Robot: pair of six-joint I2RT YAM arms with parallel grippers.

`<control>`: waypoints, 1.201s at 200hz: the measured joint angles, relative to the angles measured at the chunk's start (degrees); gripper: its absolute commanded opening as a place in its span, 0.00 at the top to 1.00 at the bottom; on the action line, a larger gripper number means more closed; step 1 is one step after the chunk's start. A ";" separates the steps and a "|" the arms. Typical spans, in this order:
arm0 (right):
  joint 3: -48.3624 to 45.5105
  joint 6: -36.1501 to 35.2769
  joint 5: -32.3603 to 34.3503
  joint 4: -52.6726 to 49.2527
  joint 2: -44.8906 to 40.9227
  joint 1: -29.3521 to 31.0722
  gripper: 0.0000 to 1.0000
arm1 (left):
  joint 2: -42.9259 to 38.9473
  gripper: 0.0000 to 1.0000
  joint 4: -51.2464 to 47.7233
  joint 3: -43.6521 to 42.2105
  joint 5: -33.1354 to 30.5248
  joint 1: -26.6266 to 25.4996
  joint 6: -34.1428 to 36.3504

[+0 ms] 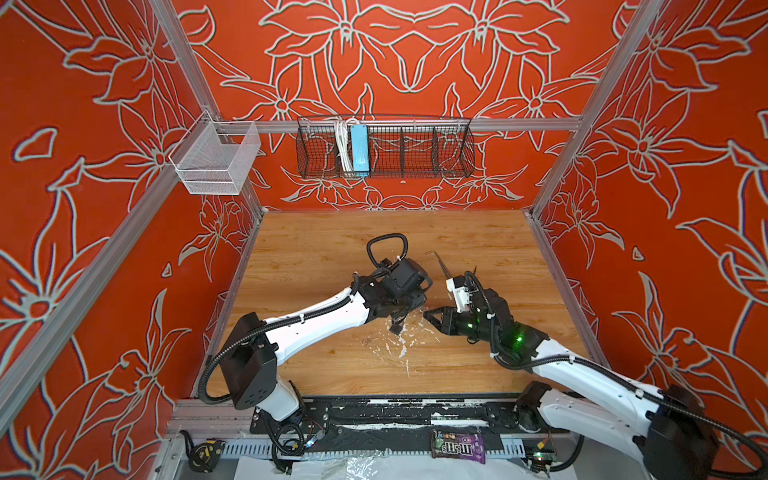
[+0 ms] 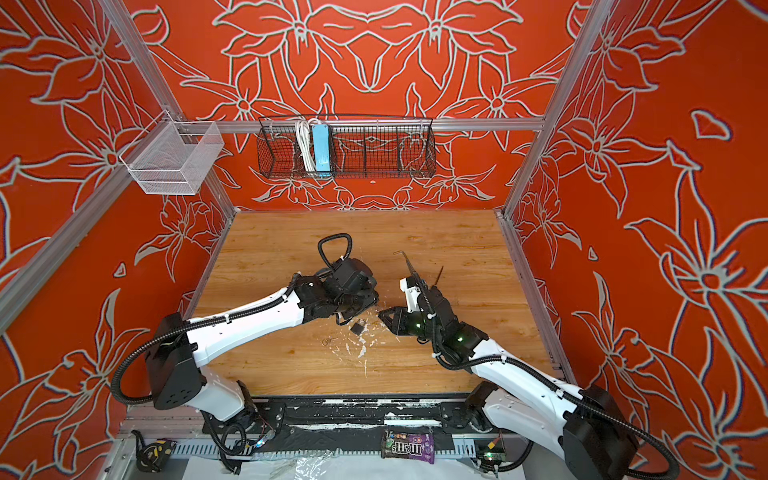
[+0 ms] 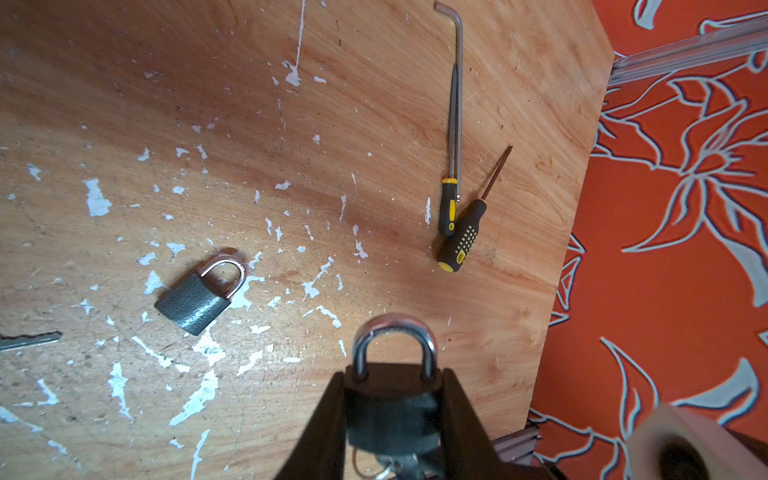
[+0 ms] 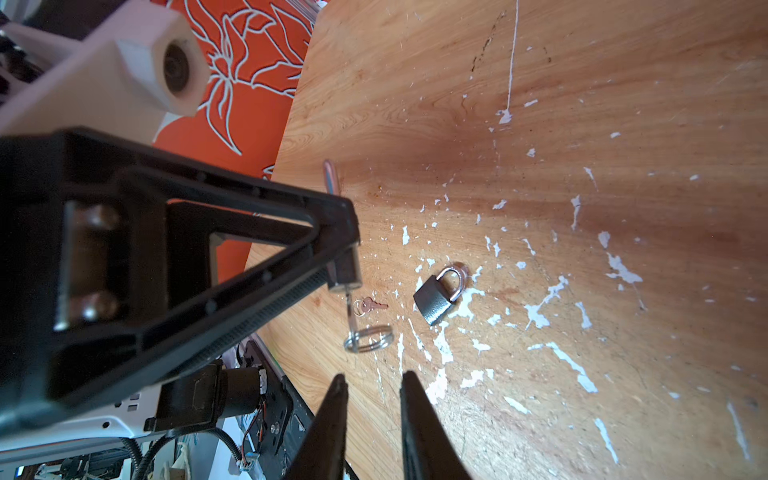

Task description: Unlock with the key

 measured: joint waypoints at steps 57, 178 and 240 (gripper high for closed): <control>0.00 0.42 1.68 3.80 1.05 0.02 0.81 | -0.72 1.00 0.92 -0.44 0.28 0.00 -0.07; 0.02 -1.05 1.62 5.70 2.16 0.02 0.94 | -0.72 1.00 1.31 -0.70 2.12 0.07 -0.15; 0.79 -4.85 1.81 4.85 2.54 0.02 0.97 | -0.72 1.00 3.21 -2.12 3.34 0.13 -1.66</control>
